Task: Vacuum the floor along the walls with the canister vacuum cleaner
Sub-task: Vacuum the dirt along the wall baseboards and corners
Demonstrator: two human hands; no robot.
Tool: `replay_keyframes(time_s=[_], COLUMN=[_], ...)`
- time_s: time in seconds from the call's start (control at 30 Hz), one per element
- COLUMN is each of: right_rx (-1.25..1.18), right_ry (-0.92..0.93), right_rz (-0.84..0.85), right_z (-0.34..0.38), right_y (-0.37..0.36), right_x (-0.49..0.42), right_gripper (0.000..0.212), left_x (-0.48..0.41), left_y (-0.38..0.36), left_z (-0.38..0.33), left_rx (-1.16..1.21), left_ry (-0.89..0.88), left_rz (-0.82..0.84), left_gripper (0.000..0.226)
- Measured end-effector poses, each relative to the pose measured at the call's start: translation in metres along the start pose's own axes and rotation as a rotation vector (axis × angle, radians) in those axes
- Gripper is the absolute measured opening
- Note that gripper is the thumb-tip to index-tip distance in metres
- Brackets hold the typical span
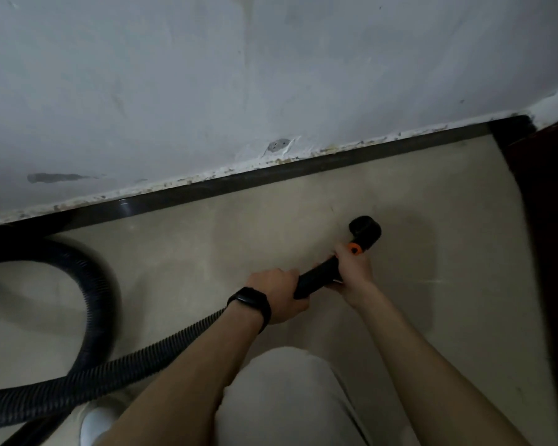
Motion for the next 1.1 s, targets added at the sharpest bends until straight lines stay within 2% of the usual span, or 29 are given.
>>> replay_keyframes(time_s=[0.13,0.2,0.23,0.33,0.47,0.67,0.8,0.87,1.0,1.1], right_rx=[0.118,0.097,0.079,0.079,0.124,0.139,0.185,0.249,0.382,0.502], right_ry=[0.047,0.067,0.08,0.105,0.086,0.089,0.089,0.076,-0.002,-0.113], right_rz=[0.1,0.135,0.132,0.103,0.084,0.094,0.154,0.168,0.179,0.259], right_z=[0.015,0.03,0.039,0.065,0.077,0.034,-0.015,-0.035,-0.056,-0.058], right_y=[-0.039,-0.065,-0.074,-0.085,-0.081,-0.117,-0.16,-0.179,-0.214,-0.246], right_x=[-0.01,-0.013,-0.014,-0.014,-0.015,0.003,0.027,0.04,0.076,0.123], right_gripper=[0.031,0.041,0.04,0.009,0.012,0.01,0.034,0.038,0.043,0.047], left_x=[0.004,0.004,0.002,-0.01,-0.019,0.021,0.069,0.091,0.134,0.187], left_y=[0.002,0.017,0.026,0.053,0.057,0.037,0.012,0.003,-0.005,0.007], left_z=[0.025,0.036,0.039,0.038,0.032,0.078,0.126,0.145,0.167,0.177], left_rx=[0.025,0.044,0.045,0.036,0.105,0.149,0.134,0.163,0.376,0.565], left_ry=[0.091,0.146,0.166,0.176,0.164,0.192,0.258,0.31,0.453,0.526], left_rz=[-0.073,-0.116,-0.137,-0.191,-0.189,-0.171,-0.145,-0.116,-0.031,0.015], left_gripper=[0.039,0.04,0.04,0.041,0.042,0.035,0.035,0.035,0.035,0.037])
Point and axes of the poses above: each hand's wrist, its own x-axis away from the middle knuckle, its own y-axis out of the back of the hand, z = x × y, the point moved 5 cm from there along -x, towards the middle knuckle, and after that the axes turned 6 degrees about -y, right-handed, at the moved point
